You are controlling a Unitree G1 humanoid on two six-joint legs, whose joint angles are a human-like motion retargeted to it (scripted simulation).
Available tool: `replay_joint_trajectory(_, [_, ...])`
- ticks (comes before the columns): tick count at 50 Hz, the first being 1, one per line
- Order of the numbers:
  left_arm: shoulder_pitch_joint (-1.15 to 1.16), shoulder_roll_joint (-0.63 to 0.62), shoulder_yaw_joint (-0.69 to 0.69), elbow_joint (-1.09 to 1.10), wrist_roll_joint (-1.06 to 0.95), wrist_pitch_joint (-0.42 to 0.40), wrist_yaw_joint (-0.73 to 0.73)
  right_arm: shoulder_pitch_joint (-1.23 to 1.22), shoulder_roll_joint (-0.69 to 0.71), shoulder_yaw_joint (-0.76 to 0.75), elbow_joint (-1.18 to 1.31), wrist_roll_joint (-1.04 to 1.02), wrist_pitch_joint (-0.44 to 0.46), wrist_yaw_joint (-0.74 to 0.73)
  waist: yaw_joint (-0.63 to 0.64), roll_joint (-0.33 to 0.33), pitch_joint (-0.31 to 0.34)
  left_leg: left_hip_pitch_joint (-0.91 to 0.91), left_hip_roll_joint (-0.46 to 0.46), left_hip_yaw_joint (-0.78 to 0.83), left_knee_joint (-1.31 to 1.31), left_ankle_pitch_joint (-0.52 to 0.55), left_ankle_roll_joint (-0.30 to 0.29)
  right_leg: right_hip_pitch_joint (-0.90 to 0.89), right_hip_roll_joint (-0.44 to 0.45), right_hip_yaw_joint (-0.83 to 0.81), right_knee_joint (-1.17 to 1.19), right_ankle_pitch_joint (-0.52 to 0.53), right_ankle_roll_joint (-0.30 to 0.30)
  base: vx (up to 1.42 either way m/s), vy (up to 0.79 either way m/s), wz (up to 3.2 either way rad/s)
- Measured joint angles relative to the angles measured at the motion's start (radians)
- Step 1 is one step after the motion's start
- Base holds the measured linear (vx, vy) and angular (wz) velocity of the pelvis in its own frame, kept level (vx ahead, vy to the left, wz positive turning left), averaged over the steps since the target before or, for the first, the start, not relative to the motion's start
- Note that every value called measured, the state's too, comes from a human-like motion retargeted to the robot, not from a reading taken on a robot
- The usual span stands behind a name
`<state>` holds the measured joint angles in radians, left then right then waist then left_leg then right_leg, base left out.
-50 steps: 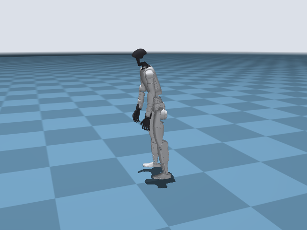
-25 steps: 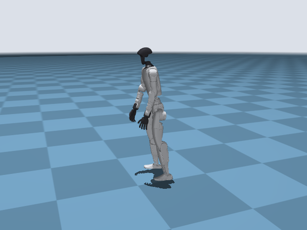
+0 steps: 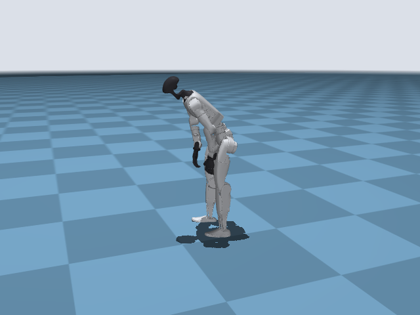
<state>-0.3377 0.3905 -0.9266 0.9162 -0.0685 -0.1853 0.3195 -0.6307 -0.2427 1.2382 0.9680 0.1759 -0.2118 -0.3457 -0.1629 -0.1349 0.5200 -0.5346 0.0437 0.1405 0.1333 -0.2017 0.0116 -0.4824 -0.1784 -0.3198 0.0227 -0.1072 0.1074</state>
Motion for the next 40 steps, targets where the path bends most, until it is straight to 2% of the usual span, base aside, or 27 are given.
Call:
replay_joint_trajectory(2, [-0.001,0.024,-0.03,-0.052,0.007,-0.066,0.096,0.041,-0.063,-0.079,-0.112,-0.086,-0.062,-0.152,-0.005,0.008,0.0,-0.092,-0.002,-0.01,0.03,0.006,-0.002,-0.099,-0.011,0.006,0.059,-0.02,-0.017,-0.17,0.09,0.39])
replay_joint_trajectory(6, [0.076,0.206,0.037,-0.376,0.049,-0.198,0.325,0.139,-0.251,-0.269,-0.482,-0.173,-0.159,-0.373,-0.017,0.024,0.0,-0.359,-0.008,-0.035,0.218,-0.045,0.002,-0.356,-0.054,0.02,0.264,-0.103,-0.063,-0.11,0.08,0.51])
replay_joint_trajectory(11, [0.201,0.471,0.148,-0.829,0.131,-0.335,0.452,0.406,-0.497,-0.594,-0.931,-0.209,-0.263,-0.434,0.044,0.053,0.0,-0.747,0.023,-0.055,0.667,-0.189,-0.021,-0.72,-0.109,0.062,0.701,-0.288,-0.126,-0.02,0.02,0.11])
replay_joint_trajectory(15, [0.384,0.594,0.278,-1.092,0.233,-0.419,0.626,0.677,-0.616,-0.862,-1.215,-0.219,-0.356,-0.45,0.056,0.047,0.0,-1.019,0.049,-0.058,1.046,-0.313,-0.049,-1.013,-0.158,0.138,1.123,-0.453,-0.167,0.05,0.02,0.04])
replay_joint_trajectory(18, [0.608,0.627,0.341,-1.207,0.282,-0.457,0.718,0.905,-0.687,-0.96,-1.355,-0.226,-0.399,-0.452,0.043,0.0,0.0,-1.035,0.065,-0.028,1.342,-0.435,-0.048,-1.085,-0.191,0.256,1.459,-0.595,-0.177,0.13,0.01,-0.03])
replay_joint_trajectory(22, [0.859,0.657,0.386,-1.292,0.311,-0.466,0.777,1.137,-0.805,-1.017,-1.459,-0.216,-0.43,-0.451,0.051,-0.01,0.0,-1.035,0.099,-0.066,1.743,-0.59,-0.045,-1.088,-0.198,0.348,1.848,-0.76,-0.199,0.15,0.02,-0.43])
replay_joint_trajectory(25, [1.034,0.669,0.434,-1.345,0.337,-0.445,0.814,1.295,-0.921,-1.06,-1.532,-0.204,-0.438,-0.446,0.114,0.011,0.0,-1.035,0.177,-0.124,2.001,-0.67,-0.018,-1.088,-0.129,0.378,2.044,-0.765,-0.221,-0.04,0.12,-1.23])
replay_joint_trajectory(28, [1.199,0.686,0.486,-1.387,0.365,-0.416,0.846,1.447,-1.015,-1.09,-1.581,-0.184,-0.441,-0.455,0.146,0.023,0.0,-1.035,0.192,-0.179,2.196,-0.671,-0.004,-1.088,-0.106,0.427,2.246,-0.765,-0.24,-0.13,0.03,-0.35])
replay_joint_trajectory(33, [1.335,0.704,0.561,-1.378,0.382,-0.381,0.867,1.569,-1.051,-1.108,-1.606,-0.142,-0.452,-0.486,0.148,0.044,0.0,-1.035,0.184,-0.229,2.464,-0.671,0.019,-1.088,-0.105,0.552,2.537,-0.765,-0.21,-0.01,0.01,0.21])
replay_joint_trajectory(35, [1.353,0.71,0.598,-1.38,0.389,-0.367,0.871,1.583,-1.053,-1.125,-1.627,-0.124,-0.457,-0.498,0.151,0.054,0.0,-1.035,0.195,-0.228,2.519,-0.671,0.053,-1.088,-0.105,0.591,2.592,-0.765,-0.206,0.06,0.03,0.1])
replay_joint_trajectory(37, [1.281,0.714,0.614,-1.421,0.376,-0.328,0.853,1.517,-1.07,-1.135,-1.686,-0.076,-0.434,-0.508,0.177,0.078,0.0,-1.035,0.224,-0.195,2.485,-0.671,0.114,-1.088,-0.111,0.57,2.55,-0.765,-0.239,0.14,0.04,-0.13])
replay_joint_trajectory(38, [1.213,0.707,0.593,-1.436,0.357,-0.304,0.83,1.461,-1.069,-1.13,-1.716,-0.051,-0.408,-0.5,0.184,0.089,0.0,-1.035,0.228,-0.188,2.458,-0.671,0.131,-1.088,-0.117,0.549,2.52,-0.765,-0.259,0.23,0.0,-0.12])
replay_joint_trajectory(40, [0.936,0.668,0.438,-1.385,0.283,-0.255,0.763,1.244,-1.07,-1.034,-1.721,0.003,-0.341,-0.468,0.202,0.12,0.0,-1.035,0.229,-0.179,2.379,-0.671,0.143,-1.088,-0.128,0.496,2.44,-0.765,-0.293,0.34,-0.04,0.03])
